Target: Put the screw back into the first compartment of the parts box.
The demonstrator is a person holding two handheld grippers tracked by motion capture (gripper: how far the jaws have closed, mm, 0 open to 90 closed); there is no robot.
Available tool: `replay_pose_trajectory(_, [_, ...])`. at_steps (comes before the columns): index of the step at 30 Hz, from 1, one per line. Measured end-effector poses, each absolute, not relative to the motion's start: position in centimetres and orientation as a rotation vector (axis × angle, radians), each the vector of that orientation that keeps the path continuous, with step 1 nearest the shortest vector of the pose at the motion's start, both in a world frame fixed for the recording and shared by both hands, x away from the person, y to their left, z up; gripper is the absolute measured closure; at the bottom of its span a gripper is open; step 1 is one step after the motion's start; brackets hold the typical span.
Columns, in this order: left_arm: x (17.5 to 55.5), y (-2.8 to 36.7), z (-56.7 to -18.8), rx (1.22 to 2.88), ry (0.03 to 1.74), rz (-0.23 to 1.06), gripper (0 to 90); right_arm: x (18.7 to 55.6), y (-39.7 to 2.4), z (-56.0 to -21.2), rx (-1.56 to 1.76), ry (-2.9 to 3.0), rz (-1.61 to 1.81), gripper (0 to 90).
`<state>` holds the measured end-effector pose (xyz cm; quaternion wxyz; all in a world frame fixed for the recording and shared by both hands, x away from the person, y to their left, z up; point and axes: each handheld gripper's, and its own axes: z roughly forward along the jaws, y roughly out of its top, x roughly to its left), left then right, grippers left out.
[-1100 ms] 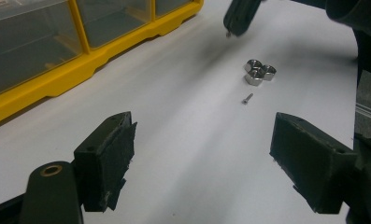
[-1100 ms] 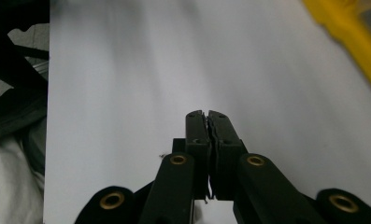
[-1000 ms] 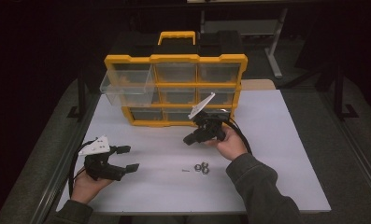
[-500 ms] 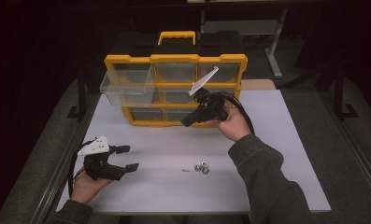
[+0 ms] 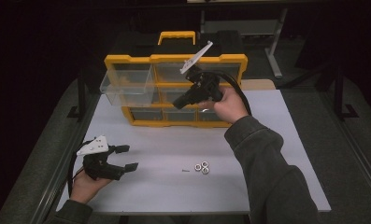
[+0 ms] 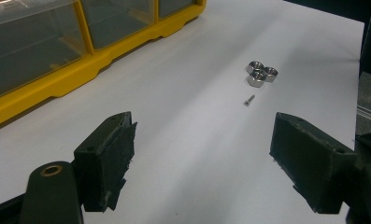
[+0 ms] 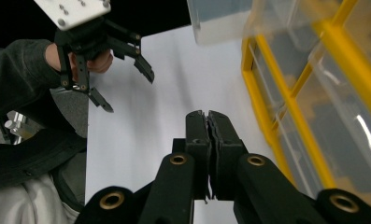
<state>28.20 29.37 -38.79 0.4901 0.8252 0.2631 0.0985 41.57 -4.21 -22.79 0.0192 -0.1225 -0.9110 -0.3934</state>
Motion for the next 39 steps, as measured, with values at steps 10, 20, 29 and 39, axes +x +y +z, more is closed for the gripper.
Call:
replay_pose_trajectory(10, [28.3,29.4,-38.8,2.009,0.639,0.24,21.6,42.1,-3.3,-19.8,-0.382,-2.833,-1.232,86.2])
replay_pose_trajectory(20, [28.4,29.4,-38.8,2.037,0.632,0.243,21.6,43.0,-1.1,-16.1,-0.36,-2.845,-1.273,86.1])
replay_pose_trajectory(29, [28.3,29.3,-38.8,2.022,0.641,0.235,21.5,43.4,1.0,-14.6,-0.349,-2.853,-1.271,86.1])
replay_pose_trajectory(39, [28.3,29.3,-38.8,2.011,0.641,0.233,21.5,44.1,3.8,-13.7,-0.341,-2.881,-1.251,85.9])
